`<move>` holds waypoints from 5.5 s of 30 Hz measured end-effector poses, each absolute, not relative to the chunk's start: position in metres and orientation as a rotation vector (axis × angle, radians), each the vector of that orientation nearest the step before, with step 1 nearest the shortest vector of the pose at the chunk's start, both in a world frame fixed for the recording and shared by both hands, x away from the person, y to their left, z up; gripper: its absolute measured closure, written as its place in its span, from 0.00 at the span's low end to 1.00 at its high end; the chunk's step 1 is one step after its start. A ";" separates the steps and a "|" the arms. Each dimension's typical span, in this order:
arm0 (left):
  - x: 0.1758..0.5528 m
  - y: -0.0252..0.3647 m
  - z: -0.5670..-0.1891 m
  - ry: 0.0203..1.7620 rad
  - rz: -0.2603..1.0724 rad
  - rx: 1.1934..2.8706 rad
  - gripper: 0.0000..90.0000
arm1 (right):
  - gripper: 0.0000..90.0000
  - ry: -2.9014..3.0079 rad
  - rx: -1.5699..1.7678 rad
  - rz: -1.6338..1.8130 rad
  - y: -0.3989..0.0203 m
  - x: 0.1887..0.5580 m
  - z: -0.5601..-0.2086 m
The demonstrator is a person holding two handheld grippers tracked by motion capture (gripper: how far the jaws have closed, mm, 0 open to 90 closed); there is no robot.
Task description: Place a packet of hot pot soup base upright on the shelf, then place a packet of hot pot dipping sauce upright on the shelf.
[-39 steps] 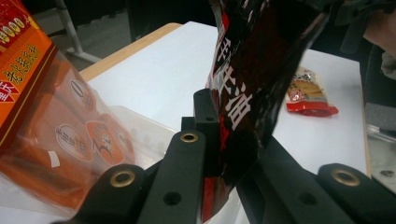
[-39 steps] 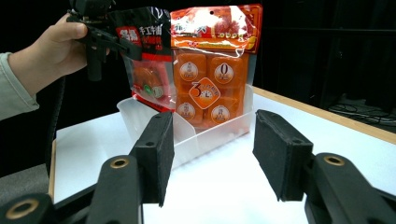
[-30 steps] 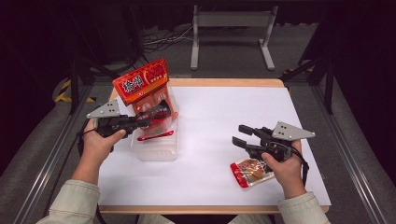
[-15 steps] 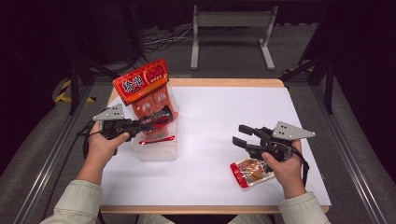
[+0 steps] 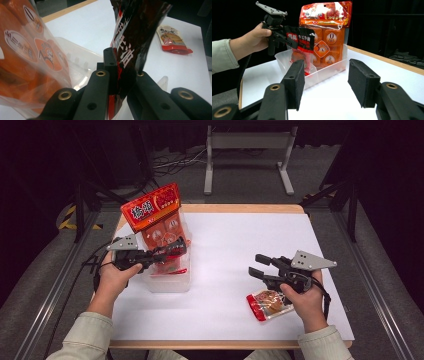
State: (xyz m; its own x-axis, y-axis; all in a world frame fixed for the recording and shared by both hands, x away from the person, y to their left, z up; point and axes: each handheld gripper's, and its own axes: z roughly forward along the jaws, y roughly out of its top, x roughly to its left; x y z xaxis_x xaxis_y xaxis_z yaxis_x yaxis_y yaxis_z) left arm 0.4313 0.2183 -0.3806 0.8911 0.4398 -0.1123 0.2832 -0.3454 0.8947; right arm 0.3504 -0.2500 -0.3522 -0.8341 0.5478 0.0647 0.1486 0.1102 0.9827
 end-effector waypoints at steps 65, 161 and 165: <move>0.342 0.176 -0.360 0.613 0.328 1.840 0.05 | 0.34 2.029 0.955 1.512 -0.296 0.340 -0.364; 0.352 0.143 -0.377 0.553 0.265 1.903 0.07 | 0.98 2.095 1.378 1.235 -0.318 0.327 -0.405; 0.354 0.142 -0.375 0.546 0.261 1.903 0.08 | 0.98 2.078 1.310 1.289 -0.315 0.321 -0.385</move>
State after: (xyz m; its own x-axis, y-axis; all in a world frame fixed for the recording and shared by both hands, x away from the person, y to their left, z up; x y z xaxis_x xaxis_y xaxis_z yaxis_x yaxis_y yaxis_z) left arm 0.3535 0.1417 -0.3747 0.8701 0.4874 -0.0728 0.2491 -0.3074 0.9184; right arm 0.3207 -0.3145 -0.3848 -0.5024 0.8506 0.1551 0.5168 0.1516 0.8426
